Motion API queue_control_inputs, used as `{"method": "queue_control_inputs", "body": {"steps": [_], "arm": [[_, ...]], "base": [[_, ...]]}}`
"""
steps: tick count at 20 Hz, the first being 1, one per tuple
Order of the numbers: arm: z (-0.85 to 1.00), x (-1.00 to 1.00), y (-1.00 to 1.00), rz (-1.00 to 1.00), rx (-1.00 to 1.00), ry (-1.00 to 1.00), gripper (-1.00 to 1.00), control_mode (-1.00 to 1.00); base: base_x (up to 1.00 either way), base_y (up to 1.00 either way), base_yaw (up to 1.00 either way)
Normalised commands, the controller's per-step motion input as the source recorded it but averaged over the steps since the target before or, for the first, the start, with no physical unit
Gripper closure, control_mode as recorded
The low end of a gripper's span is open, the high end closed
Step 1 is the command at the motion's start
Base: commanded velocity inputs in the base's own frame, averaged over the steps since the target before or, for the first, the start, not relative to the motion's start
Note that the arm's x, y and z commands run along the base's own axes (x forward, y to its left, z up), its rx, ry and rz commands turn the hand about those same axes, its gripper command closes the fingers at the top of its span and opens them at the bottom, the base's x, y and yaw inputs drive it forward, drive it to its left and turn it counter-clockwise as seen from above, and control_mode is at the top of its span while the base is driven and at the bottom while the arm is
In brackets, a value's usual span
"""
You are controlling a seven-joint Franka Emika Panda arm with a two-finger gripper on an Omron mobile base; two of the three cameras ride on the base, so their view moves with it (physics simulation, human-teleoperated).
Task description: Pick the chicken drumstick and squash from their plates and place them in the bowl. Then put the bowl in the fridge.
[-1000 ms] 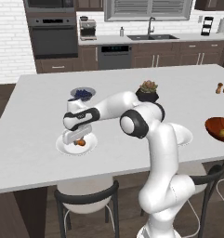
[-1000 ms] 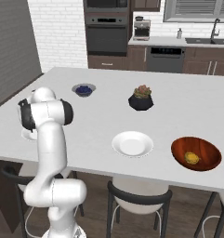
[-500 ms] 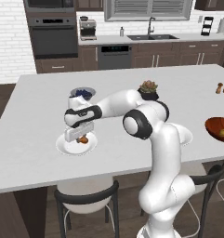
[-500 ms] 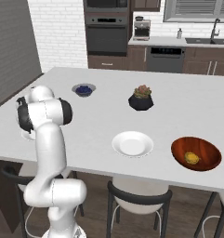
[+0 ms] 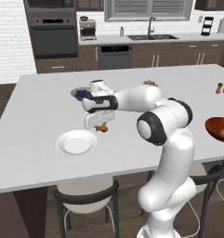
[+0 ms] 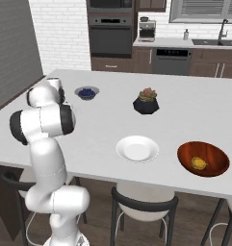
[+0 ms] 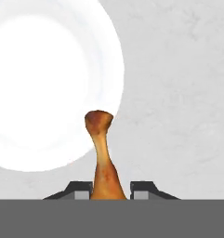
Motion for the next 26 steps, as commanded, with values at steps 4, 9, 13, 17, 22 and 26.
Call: {"method": "queue_control_inputs", "body": {"steps": [4,9,13,17,22,26], "arm": [[0.24,0.0,-1.0,-0.11,0.0,-0.04,1.0,-1.0],[0.26,0.0,-1.0,-0.17,0.0,0.0,1.0,-1.0],[0.24,0.0,-1.0,-0.19,0.0,0.0,1.0,-1.0],[0.12,0.0,-1.0,-0.19,0.0,0.0,1.0,-1.0],[0.03,0.0,-1.0,-0.2,0.0,0.0,1.0,-1.0],[0.01,0.0,-1.0,-0.21,0.0,0.0,1.0,-1.0]], "base": [[0.0,0.0,0.0],[0.0,0.0,0.0],[0.0,0.0,0.0],[0.0,0.0,0.0],[0.0,0.0,0.0],[0.0,0.0,0.0]]}}
